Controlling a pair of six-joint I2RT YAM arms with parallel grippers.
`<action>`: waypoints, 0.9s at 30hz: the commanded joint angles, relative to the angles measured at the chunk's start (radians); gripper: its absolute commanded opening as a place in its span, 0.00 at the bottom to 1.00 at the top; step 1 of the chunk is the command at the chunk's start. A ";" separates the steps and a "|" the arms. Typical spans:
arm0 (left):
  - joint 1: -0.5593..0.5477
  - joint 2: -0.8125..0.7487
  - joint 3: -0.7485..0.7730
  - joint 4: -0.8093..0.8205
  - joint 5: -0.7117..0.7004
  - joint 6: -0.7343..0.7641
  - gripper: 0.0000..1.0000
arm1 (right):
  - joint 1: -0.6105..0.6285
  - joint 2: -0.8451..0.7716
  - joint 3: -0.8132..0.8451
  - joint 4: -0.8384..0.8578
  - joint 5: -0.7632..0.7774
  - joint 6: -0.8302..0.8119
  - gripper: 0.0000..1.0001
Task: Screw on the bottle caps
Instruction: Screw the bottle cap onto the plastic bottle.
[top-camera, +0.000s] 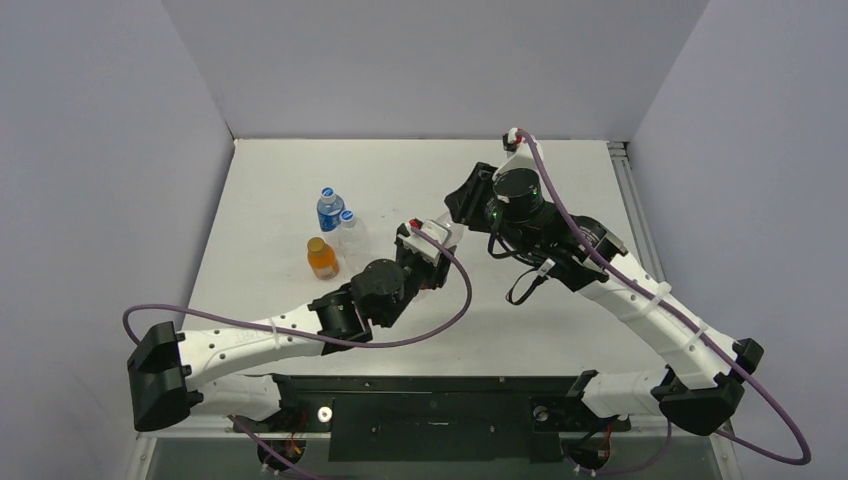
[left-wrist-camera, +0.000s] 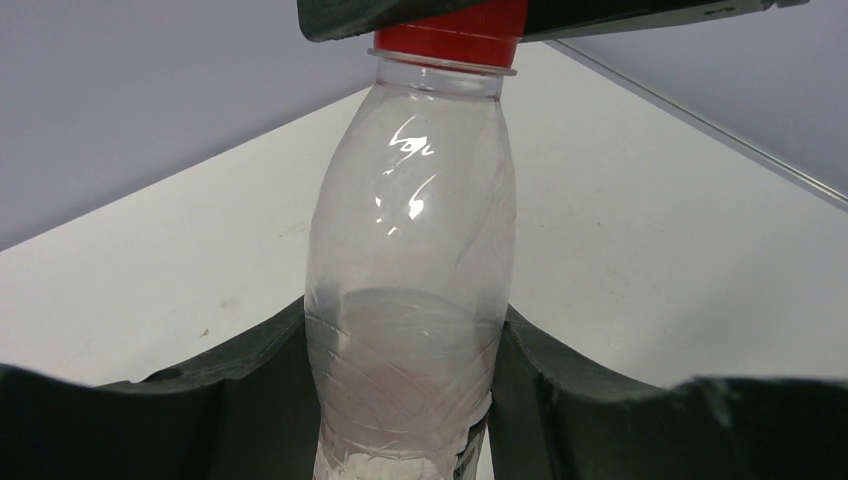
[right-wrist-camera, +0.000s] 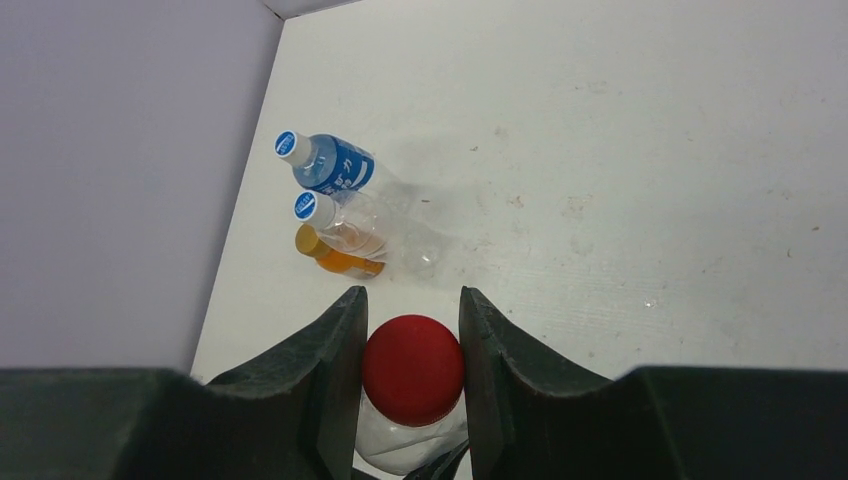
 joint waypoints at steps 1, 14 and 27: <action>0.007 -0.008 0.036 0.067 -0.087 0.073 0.00 | 0.002 -0.007 0.048 -0.015 0.023 0.036 0.19; 0.331 -0.112 -0.037 -0.082 0.848 -0.246 0.00 | -0.279 -0.172 -0.067 0.188 -0.535 -0.174 0.75; 0.543 -0.068 -0.129 0.386 1.472 -0.680 0.00 | -0.297 -0.172 -0.148 0.288 -0.956 -0.312 0.64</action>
